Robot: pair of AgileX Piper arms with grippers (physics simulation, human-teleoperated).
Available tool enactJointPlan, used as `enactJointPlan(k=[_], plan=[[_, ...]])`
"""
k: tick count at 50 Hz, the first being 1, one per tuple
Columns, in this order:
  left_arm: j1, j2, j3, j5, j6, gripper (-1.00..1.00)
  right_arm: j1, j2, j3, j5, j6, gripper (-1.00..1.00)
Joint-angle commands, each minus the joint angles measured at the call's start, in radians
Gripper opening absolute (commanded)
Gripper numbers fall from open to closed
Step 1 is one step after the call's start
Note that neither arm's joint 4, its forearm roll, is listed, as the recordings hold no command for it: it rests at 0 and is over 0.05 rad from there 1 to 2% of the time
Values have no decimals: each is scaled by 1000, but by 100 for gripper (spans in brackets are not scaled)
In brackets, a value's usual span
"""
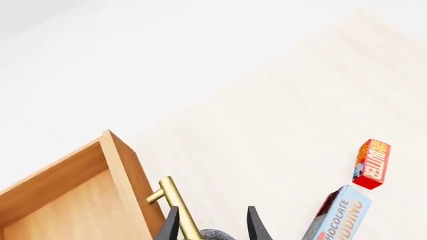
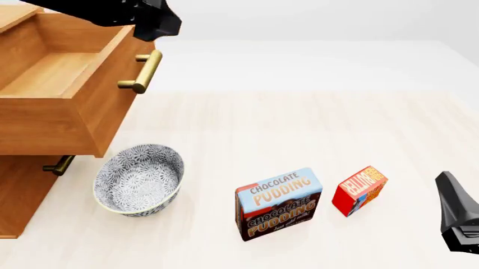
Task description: Put the butter at the back in the top drawer of the cabinet and close it.
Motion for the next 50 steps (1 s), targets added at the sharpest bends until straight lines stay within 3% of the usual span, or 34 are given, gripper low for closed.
enactJointPlan(k=[1,50], plan=[[-52,82,-33,-18,11,100,0,0,0,0,0,100],[-270,469,-224,-61,-32,100,0,0,0,0,0,100]])
